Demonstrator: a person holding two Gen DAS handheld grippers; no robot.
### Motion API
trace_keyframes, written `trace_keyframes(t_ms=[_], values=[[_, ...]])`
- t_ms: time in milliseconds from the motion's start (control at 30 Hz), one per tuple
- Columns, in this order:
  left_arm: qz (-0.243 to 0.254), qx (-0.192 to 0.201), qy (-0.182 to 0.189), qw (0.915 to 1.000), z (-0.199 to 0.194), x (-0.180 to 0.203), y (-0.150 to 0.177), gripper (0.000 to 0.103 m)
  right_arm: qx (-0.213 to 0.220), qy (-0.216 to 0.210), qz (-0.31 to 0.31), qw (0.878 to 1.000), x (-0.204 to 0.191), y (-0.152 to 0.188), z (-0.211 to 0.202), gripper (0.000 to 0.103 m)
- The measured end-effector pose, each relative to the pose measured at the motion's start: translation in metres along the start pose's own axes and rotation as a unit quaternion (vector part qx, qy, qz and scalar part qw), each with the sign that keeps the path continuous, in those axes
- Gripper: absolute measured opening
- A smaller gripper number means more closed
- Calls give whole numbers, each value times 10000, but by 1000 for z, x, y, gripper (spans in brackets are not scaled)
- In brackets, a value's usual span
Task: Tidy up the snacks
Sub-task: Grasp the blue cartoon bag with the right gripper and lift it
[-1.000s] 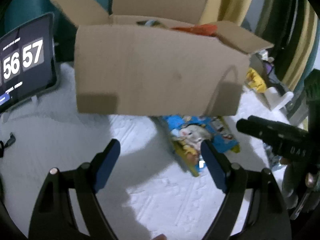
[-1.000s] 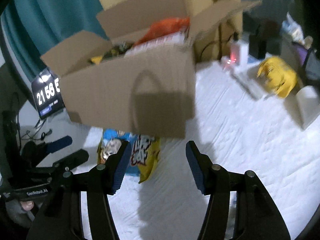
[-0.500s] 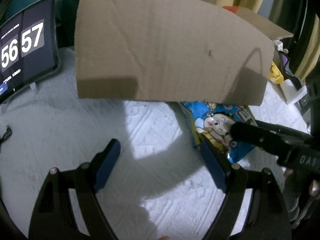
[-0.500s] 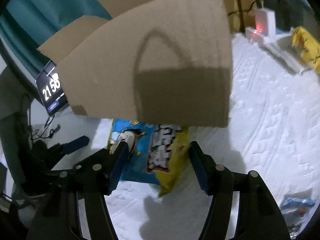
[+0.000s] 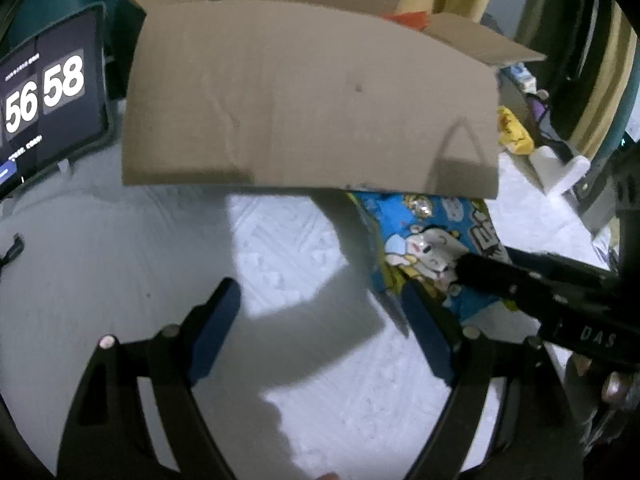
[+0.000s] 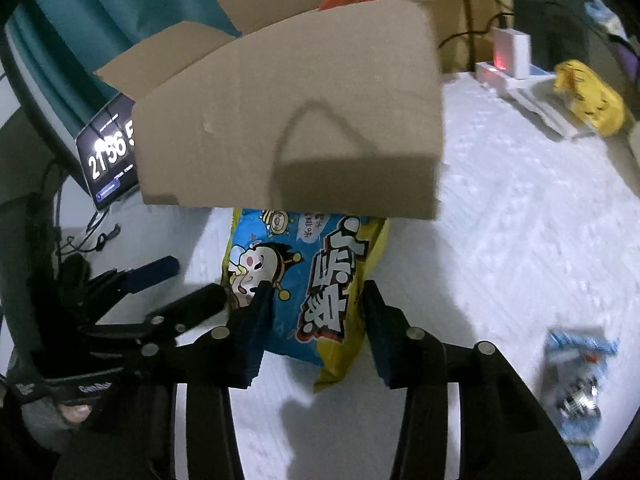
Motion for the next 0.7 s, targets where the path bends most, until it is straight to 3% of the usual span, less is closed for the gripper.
trace_keyframes(t_ms=[367, 700], values=[[139, 405, 157, 9990, -50, 34, -2, 84, 654, 331, -108, 9972, 17, 8, -91, 45], [620, 416, 467, 9961, -58, 107, -7, 84, 1204, 754, 76, 9898, 69, 1, -152, 45]])
Point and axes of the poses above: each gripper's, at about its wrist camera, not at the fingertips, and z roughly the way its jaws point, x to its right, y to its underside, the point moved 6 cm from there along z, roughly the way its jaws point, and after that the axes turned 15 degrees about -y, right-handed, at the moved point
